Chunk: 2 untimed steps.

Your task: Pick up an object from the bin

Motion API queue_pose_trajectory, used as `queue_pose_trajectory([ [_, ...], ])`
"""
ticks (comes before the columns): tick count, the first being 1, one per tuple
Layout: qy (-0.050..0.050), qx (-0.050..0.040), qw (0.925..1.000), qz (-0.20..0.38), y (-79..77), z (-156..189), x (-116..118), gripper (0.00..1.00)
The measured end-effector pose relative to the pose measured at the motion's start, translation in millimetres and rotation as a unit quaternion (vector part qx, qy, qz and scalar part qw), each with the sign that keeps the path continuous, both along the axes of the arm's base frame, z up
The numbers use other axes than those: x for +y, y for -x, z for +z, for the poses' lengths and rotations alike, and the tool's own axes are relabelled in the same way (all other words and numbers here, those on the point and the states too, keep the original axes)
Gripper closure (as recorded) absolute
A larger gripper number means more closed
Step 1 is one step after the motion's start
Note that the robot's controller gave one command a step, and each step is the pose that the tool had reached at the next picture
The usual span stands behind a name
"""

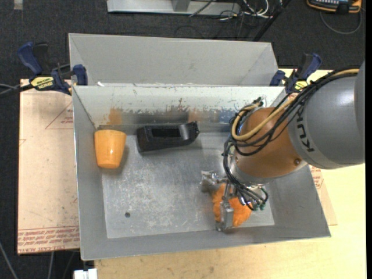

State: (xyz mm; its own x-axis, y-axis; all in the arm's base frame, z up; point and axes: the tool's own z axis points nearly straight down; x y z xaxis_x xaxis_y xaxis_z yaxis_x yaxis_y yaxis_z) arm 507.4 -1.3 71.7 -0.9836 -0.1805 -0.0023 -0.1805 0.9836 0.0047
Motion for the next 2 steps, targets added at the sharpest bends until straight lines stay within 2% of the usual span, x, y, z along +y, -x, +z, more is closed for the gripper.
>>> queue_pose_trajectory([
  [1, -0.001, -0.0023, 0.9987, -0.05, 12.2, 1.8, -22.5, 0.0],
  [2, -0.001, -0.0005, 0.9998, -0.018, -5.2, -1.0, -61.8, 0.0],
])
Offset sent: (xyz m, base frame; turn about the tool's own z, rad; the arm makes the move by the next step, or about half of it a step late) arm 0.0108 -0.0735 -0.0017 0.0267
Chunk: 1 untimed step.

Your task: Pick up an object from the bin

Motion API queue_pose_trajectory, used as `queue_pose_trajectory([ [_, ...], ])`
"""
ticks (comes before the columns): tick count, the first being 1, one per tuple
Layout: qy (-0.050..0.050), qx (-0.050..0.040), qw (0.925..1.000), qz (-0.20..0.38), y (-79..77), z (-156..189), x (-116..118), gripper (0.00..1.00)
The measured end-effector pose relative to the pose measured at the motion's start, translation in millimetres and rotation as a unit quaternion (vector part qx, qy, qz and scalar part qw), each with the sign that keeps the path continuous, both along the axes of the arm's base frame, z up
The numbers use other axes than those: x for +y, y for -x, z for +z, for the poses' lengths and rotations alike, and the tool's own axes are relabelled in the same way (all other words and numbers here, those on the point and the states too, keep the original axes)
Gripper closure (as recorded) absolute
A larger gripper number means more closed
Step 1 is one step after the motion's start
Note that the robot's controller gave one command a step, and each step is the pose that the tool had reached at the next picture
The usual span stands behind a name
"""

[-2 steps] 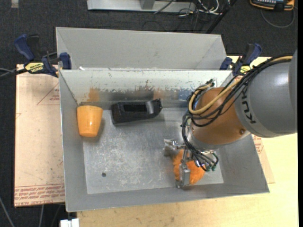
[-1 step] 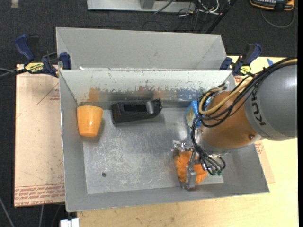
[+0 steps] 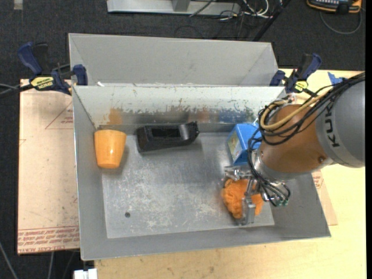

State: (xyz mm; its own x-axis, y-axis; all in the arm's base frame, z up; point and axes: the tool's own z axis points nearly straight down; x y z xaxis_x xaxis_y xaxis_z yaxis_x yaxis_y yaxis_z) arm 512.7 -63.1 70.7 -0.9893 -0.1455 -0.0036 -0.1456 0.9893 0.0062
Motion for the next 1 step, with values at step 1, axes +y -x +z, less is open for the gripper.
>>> queue_pose_trajectory([
  [1, 0.0, -0.0012, 0.9984, -0.056, 6.0, -0.5, -25.8, 0.0],
])
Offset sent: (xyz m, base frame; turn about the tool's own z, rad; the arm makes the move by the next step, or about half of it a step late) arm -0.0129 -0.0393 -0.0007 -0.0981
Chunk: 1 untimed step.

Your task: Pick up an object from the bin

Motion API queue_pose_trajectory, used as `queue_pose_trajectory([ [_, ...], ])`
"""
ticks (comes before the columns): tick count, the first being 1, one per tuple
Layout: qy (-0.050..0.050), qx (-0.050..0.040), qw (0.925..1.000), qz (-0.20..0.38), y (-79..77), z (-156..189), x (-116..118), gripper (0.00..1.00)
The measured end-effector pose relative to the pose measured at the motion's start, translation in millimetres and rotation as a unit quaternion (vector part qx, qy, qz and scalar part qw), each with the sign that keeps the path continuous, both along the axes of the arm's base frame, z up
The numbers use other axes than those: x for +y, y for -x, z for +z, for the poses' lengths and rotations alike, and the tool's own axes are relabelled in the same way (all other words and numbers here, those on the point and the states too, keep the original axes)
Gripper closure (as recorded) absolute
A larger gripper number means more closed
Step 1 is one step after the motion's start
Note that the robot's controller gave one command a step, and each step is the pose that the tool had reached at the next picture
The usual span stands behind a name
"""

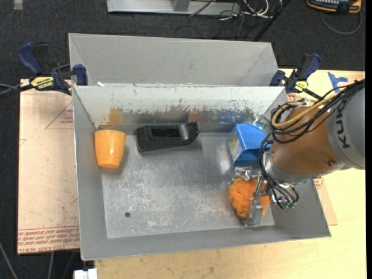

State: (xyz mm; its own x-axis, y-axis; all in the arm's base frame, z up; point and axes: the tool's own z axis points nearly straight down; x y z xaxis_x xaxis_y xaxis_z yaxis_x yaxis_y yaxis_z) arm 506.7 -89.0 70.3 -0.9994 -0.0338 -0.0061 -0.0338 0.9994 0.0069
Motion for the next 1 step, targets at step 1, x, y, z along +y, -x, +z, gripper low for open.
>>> queue_pose_trajectory([
  [1, 0.0, -0.0004, 0.9947, 0.103, 6.0, -0.3, -12.8, 1.0],
])
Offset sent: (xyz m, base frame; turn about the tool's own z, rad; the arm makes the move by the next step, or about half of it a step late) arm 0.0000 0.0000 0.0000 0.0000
